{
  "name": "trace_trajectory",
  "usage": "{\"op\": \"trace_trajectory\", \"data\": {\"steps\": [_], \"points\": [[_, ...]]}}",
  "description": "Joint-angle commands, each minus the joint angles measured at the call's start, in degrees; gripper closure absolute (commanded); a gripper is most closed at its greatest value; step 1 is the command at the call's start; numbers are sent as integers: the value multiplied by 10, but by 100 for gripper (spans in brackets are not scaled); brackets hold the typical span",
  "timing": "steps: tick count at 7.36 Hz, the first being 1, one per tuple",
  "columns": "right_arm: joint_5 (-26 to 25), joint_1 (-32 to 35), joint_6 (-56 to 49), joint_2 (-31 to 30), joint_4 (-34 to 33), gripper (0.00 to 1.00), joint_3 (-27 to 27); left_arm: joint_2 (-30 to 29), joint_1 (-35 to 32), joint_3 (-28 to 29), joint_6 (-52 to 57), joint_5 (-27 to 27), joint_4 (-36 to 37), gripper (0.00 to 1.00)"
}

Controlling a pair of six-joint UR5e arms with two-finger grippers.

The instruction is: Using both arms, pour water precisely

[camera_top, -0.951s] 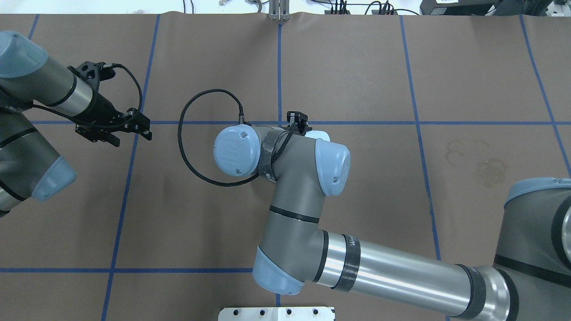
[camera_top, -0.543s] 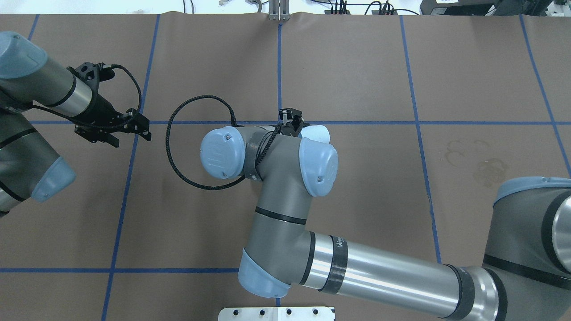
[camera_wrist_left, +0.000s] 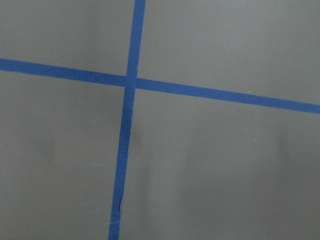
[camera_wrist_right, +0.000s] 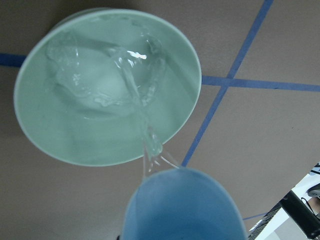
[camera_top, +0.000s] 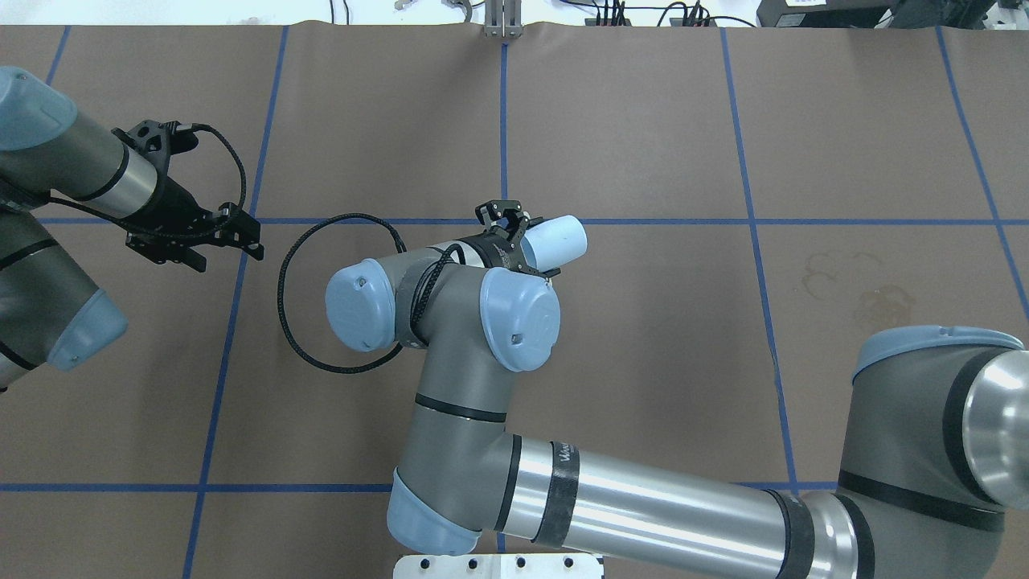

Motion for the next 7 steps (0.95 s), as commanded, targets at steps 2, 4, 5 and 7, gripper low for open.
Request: {"op": "trace_trajectory", "data": {"steps": [2, 4, 5, 7], "points": [[-65, -13, -86, 3, -35, 100, 0, 1, 0, 1, 0, 0, 0, 9], [-111, -27, -103, 3, -68, 100, -1, 5, 0, 1, 0, 0, 0, 9], [-112, -27, -104, 6, -76, 100, 0, 5, 0, 1, 0, 0, 0, 9], [-119, -27, -104, 11, -102, 100, 0, 8, 0, 1, 0, 0, 0, 9]]}}
